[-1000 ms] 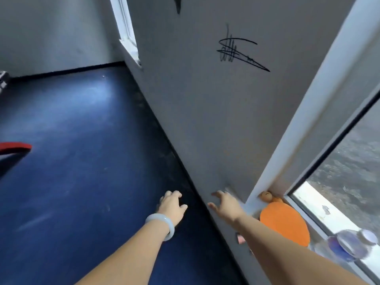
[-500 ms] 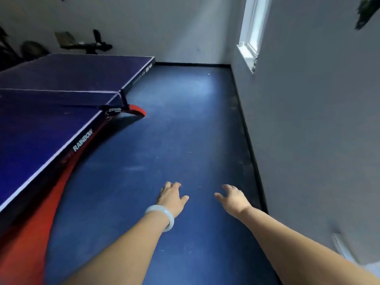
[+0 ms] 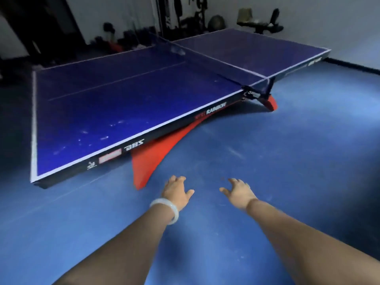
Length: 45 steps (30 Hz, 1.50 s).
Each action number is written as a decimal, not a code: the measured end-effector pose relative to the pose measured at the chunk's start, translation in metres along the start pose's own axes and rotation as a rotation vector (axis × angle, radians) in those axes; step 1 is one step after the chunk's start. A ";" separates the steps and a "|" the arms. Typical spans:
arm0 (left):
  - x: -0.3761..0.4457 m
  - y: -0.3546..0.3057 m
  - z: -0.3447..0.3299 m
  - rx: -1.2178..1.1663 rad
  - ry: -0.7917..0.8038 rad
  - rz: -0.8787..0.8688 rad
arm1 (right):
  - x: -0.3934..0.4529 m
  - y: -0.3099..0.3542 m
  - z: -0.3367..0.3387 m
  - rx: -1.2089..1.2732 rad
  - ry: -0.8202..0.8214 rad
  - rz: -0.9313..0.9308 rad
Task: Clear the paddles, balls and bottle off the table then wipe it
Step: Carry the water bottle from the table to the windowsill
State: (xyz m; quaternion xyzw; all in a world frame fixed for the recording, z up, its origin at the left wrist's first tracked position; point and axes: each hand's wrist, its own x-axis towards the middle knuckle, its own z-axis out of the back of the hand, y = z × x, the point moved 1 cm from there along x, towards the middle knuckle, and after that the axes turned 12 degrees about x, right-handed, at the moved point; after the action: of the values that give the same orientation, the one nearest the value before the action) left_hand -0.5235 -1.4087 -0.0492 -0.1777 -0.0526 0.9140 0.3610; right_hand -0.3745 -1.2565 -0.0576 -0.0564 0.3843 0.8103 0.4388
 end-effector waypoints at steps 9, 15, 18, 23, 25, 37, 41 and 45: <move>-0.083 0.132 0.004 -0.032 0.022 0.440 | 0.000 0.127 -0.096 -0.172 0.278 0.359; -0.139 0.234 0.015 -0.108 -0.004 0.644 | -0.032 0.213 -0.183 -0.299 0.398 0.499; -0.165 0.295 0.021 -0.149 -0.002 0.707 | -0.049 0.260 -0.235 -0.324 0.444 0.535; -0.194 0.403 0.040 -0.194 -0.022 0.772 | -0.078 0.343 -0.327 -0.337 0.501 0.557; -0.202 0.445 0.050 -0.197 -0.030 0.790 | -0.087 0.376 -0.361 -0.334 0.516 0.562; -0.175 0.648 0.095 -0.228 -0.018 0.859 | -0.067 0.558 -0.499 -0.412 0.599 0.670; -0.134 0.726 0.123 -0.208 -0.026 0.894 | -0.018 0.635 -0.542 -0.434 0.585 0.679; -0.083 0.799 0.157 -0.236 -0.030 0.908 | 0.031 0.717 -0.584 -0.455 0.581 0.708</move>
State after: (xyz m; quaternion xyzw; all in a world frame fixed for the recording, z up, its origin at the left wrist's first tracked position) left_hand -1.0367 -2.0461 -0.0580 -0.2093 -0.0780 0.9697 -0.0990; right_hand -1.0775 -1.8579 -0.0679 -0.2396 0.2998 0.9233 -0.0109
